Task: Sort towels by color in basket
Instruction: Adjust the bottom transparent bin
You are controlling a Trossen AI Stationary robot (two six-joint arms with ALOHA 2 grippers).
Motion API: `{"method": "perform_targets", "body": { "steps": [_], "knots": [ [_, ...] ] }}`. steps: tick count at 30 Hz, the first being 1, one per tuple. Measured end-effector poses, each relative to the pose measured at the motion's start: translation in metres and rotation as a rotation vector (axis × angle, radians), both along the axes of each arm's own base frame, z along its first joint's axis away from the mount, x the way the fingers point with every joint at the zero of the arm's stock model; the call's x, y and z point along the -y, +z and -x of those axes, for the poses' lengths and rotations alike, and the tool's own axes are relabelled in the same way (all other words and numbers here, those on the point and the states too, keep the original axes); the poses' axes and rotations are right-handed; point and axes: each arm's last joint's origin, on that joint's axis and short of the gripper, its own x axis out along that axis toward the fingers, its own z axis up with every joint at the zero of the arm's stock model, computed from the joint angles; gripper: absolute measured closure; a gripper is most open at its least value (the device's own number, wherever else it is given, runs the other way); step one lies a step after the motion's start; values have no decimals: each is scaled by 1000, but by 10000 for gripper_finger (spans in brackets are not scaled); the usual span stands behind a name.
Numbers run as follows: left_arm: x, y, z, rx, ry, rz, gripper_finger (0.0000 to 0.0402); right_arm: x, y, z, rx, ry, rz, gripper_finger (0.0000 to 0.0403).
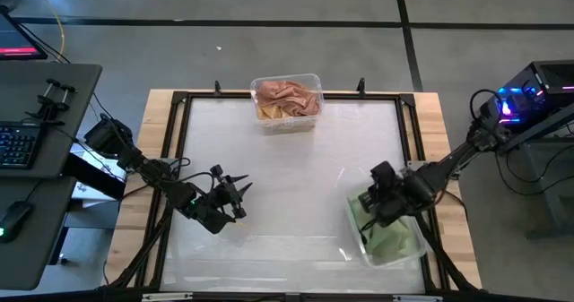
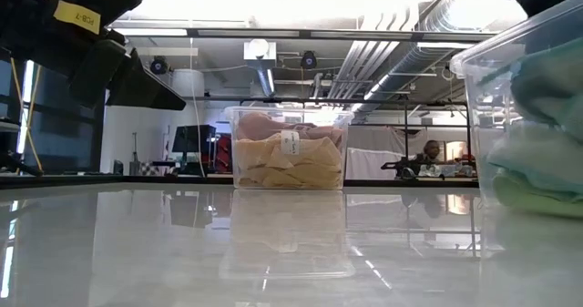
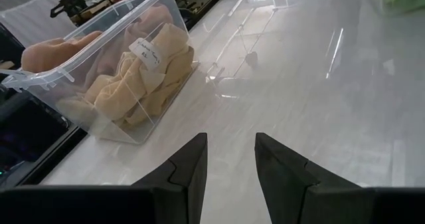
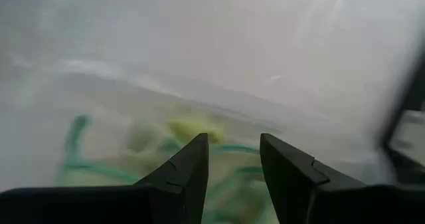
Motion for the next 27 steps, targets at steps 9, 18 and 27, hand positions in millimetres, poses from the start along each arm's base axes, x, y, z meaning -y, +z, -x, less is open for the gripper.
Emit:
{"method": "perform_targets", "body": {
  "steps": [9,18,27],
  "knots": [
    [0,0,0,10,3,10,287,-12,34,-7,147,151,21,270],
    [0,4,-5,27,-3,-9,287,-33,45,-82,511,625,55,270],
    [-3,10,-15,43,-37,11,287,-33,-6,-145,395,1021,-126,270]
  ]
}}
